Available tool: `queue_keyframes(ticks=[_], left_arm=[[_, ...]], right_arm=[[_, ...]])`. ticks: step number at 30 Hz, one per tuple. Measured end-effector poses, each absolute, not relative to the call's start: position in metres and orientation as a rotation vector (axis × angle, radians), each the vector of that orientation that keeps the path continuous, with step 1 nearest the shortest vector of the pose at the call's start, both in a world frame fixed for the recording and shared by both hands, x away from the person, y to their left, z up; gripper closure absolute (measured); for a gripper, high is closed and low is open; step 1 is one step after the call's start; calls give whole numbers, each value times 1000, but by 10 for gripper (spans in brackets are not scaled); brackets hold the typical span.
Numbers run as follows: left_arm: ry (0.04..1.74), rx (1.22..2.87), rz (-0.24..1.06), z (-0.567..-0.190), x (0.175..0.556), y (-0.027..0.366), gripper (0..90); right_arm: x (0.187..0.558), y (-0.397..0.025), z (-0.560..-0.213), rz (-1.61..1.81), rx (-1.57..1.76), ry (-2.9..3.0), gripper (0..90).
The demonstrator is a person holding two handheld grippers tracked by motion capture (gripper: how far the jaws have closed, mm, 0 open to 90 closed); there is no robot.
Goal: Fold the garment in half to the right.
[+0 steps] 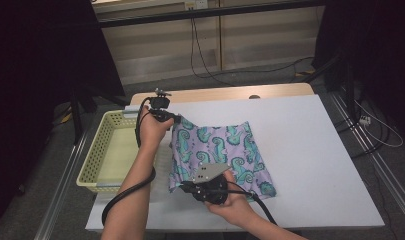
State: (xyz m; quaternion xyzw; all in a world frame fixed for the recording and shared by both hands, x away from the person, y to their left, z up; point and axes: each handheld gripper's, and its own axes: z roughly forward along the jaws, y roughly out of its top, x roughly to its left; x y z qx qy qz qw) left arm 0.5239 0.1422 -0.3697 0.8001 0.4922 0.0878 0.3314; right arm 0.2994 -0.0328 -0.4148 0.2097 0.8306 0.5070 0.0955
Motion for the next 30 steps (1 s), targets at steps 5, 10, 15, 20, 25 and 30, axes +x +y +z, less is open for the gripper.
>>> queue_keyframes(ticks=[5, 10, 15, 20, 25, 30], left_arm=[[1300, 2087, 230, -368, 523, 146, 885], [1304, 2095, 237, -367, 524, 148, 886], [1307, 2094, 243, -365, 525, 149, 886], [1307, 2100, 257, -360, 525, 152, 886], [1312, 2094, 261, -358, 525, 154, 886], [1312, 2094, 268, -356, 525, 156, 886]], right_arm=[[299, -29, -415, 1503, 609, 2465, 873], [299, -28, -413, 1514, 611, 2450, 873], [299, -25, -412, 1516, 607, 2447, 873], [300, -22, -412, 1521, 607, 2450, 873], [301, -20, -411, 1526, 605, 2447, 873], [301, -17, -412, 1529, 602, 2447, 873]])
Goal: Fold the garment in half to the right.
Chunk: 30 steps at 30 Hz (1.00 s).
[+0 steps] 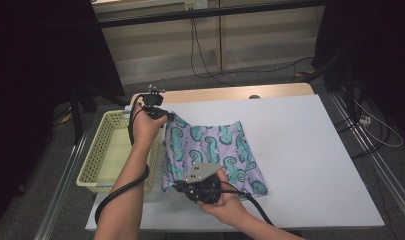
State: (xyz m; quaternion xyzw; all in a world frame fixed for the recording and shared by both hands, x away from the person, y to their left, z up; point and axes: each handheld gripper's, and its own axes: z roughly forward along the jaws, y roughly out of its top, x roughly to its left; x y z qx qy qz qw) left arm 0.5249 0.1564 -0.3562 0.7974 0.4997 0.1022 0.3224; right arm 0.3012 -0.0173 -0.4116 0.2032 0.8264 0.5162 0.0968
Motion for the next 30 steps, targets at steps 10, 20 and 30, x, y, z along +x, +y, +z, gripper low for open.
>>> queue_keyframes(ticks=[10, 20, 30], left_arm=[[1329, 2084, 282, -354, 525, 163, 886], [1325, 2092, 280, -349, 525, 166, 886], [1340, 2090, 285, -348, 525, 172, 886]], right_arm=[[303, -13, -407, 1534, 590, 2442, 873], [303, -8, -409, 1541, 597, 2447, 873], [303, -4, -406, 1554, 592, 2444, 873]])
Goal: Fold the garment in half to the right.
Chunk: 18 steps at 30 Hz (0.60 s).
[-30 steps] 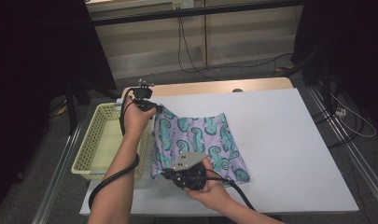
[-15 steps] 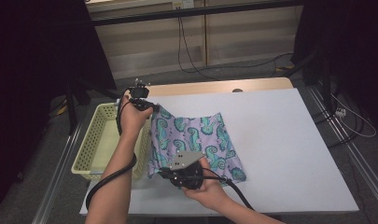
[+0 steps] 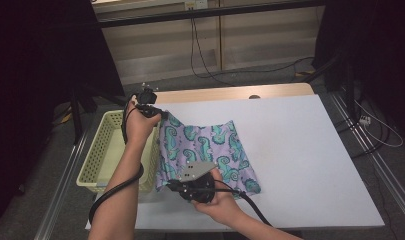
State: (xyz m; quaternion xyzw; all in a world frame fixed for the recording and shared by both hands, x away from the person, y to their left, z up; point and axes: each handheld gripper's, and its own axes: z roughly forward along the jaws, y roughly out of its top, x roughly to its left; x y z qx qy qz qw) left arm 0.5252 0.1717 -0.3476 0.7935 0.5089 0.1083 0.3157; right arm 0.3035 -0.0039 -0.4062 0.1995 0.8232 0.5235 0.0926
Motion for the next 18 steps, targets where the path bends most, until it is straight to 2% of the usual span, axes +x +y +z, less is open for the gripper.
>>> queue_keyframes(ticks=[18], left_arm=[[1353, 2077, 293, -343, 524, 179, 886]], right_arm=[[305, 5, -404, 1564, 579, 2450, 873]])
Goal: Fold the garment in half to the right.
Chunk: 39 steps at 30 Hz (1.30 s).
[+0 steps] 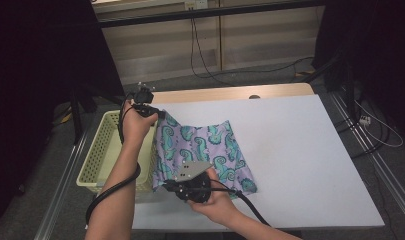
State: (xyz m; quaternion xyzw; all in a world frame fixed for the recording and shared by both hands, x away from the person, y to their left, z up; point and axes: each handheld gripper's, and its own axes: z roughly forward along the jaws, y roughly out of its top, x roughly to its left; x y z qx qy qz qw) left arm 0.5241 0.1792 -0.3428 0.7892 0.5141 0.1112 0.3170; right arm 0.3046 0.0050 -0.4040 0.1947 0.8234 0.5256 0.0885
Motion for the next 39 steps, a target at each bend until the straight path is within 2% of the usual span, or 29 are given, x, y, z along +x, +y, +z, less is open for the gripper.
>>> queue_keyframes(ticks=[39], left_arm=[[1365, 2059, 325, -324, 528, 198, 886]], right_arm=[[313, 28, -392, 1621, 549, 2429, 873]])
